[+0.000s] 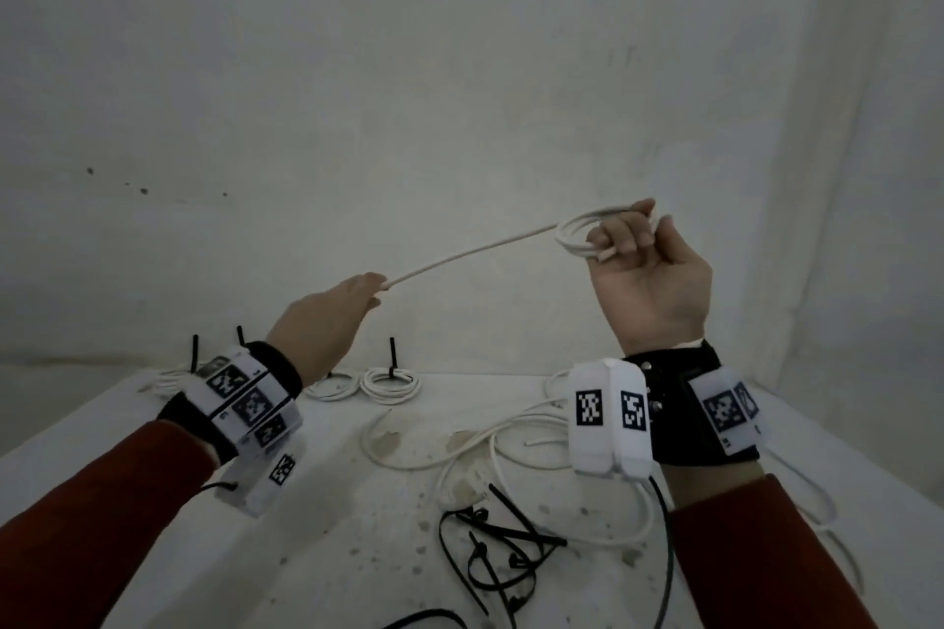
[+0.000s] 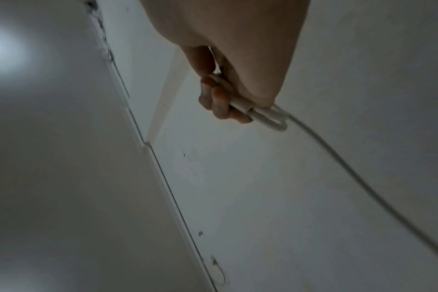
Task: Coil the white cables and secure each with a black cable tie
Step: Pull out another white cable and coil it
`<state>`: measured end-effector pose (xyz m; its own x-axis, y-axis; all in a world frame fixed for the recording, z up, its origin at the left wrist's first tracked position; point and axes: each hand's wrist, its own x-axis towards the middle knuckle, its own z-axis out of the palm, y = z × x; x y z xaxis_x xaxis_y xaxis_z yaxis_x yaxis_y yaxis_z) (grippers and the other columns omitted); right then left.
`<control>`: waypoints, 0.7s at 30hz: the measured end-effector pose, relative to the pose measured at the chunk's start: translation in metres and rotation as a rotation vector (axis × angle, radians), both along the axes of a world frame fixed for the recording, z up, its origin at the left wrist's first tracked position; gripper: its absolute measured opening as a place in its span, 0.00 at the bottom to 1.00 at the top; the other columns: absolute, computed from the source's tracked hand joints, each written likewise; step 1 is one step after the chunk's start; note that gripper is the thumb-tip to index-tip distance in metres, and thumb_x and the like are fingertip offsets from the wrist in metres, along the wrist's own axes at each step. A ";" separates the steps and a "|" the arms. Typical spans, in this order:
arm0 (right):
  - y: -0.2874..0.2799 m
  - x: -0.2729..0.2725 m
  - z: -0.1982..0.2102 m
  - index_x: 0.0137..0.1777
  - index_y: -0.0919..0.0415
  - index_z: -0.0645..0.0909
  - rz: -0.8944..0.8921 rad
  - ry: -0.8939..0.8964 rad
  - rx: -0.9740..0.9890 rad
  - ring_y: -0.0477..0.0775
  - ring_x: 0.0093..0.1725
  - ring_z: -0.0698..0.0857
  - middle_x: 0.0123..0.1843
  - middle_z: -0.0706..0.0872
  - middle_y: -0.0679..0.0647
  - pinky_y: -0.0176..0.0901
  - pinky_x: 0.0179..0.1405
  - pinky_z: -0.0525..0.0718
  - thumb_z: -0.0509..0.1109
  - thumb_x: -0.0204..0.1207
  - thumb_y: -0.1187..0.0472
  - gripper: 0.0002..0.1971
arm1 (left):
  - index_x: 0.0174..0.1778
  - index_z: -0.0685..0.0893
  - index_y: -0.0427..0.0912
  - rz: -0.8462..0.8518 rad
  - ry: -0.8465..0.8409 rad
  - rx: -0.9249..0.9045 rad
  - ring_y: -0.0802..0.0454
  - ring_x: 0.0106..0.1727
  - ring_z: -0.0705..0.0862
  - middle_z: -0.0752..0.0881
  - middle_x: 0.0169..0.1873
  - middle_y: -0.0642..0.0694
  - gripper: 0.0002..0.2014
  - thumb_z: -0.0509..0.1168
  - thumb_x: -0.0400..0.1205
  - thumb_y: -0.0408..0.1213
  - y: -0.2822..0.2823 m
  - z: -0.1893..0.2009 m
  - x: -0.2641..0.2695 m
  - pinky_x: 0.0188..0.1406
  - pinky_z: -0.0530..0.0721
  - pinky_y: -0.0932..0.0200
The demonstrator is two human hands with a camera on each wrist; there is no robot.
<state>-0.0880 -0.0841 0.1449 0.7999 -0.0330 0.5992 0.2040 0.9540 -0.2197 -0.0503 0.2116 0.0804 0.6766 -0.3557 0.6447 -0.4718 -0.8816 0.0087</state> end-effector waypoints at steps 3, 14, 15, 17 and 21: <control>0.001 0.015 0.000 0.43 0.61 0.74 -0.064 0.017 0.032 0.49 0.24 0.73 0.26 0.72 0.50 0.41 0.39 0.70 0.53 0.82 0.60 0.10 | 0.80 0.54 0.49 0.124 0.111 0.289 0.45 0.58 0.83 0.73 0.68 0.46 0.30 0.52 0.83 0.25 -0.017 -0.002 -0.015 0.43 0.84 0.47; 0.053 0.048 -0.041 0.46 0.64 0.73 -0.710 0.009 -0.897 0.51 0.29 0.85 0.40 0.87 0.58 0.42 0.35 0.85 0.58 0.86 0.63 0.07 | 0.52 0.83 0.44 -0.281 -0.422 0.462 0.50 0.28 0.84 0.86 0.35 0.51 0.19 0.67 0.65 0.28 -0.042 0.017 -0.059 0.14 0.66 0.68; 0.057 0.046 -0.045 0.47 0.65 0.72 -0.715 -0.044 -1.029 0.52 0.28 0.85 0.40 0.88 0.59 0.41 0.32 0.84 0.58 0.86 0.63 0.07 | 0.53 0.81 0.45 -0.276 -0.411 0.453 0.50 0.28 0.84 0.85 0.36 0.51 0.22 0.69 0.63 0.26 -0.039 0.021 -0.059 0.14 0.66 0.67; 0.060 0.040 -0.051 0.49 0.67 0.73 -0.676 -0.152 -1.270 0.53 0.26 0.83 0.39 0.88 0.60 0.39 0.27 0.80 0.58 0.86 0.64 0.07 | 0.53 0.80 0.47 -0.227 -0.366 0.427 0.49 0.27 0.83 0.84 0.36 0.51 0.24 0.74 0.63 0.26 -0.030 0.030 -0.060 0.14 0.66 0.64; 0.059 0.025 -0.058 0.46 0.67 0.75 -0.391 -0.241 -1.369 0.48 0.22 0.72 0.26 0.78 0.52 0.36 0.25 0.70 0.55 0.88 0.61 0.13 | 0.55 0.84 0.53 -0.132 -0.293 0.350 0.48 0.26 0.82 0.84 0.37 0.52 0.12 0.63 0.78 0.40 -0.011 0.051 -0.052 0.19 0.63 0.64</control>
